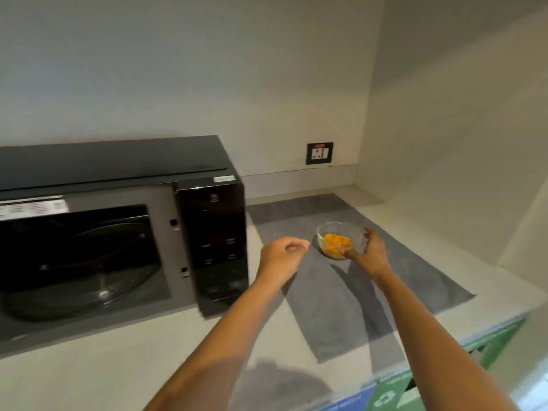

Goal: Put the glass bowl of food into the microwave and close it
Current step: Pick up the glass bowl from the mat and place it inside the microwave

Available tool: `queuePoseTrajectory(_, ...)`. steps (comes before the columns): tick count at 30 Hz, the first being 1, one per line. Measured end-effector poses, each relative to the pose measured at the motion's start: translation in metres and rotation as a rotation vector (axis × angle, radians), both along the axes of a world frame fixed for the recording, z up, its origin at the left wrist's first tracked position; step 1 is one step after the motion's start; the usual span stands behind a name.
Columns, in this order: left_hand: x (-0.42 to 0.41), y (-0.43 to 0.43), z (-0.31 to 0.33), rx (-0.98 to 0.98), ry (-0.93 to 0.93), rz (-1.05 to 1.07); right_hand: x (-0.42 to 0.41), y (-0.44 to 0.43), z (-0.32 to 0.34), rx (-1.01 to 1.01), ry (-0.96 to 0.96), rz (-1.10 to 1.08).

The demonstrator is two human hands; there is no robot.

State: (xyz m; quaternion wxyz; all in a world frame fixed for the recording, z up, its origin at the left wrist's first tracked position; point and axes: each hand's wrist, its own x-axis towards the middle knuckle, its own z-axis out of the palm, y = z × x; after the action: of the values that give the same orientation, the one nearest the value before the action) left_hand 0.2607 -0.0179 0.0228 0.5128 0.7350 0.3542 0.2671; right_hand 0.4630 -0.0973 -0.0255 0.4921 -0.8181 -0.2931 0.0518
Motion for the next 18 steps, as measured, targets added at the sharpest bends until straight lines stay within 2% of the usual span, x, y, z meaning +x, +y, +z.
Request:
queuePoseTrajectory(5, 0.097, 0.021, -0.035, -0.149, -0.011, 0.084, 0.048, 0.008, -0.027, 0.028, 0.040, 0.024)
queuePoseTrajectory(11, 0.164, 0.053, -0.066, -0.235, 0.036, 0.202, 0.077, 0.024, -0.064, 0.185, 0.378, 0.210)
queuePoseTrajectory(18, 0.208, 0.063, -0.095, -0.416, -0.080, 0.113, 0.091, 0.031, -0.077, 0.137, 0.290, 0.374)
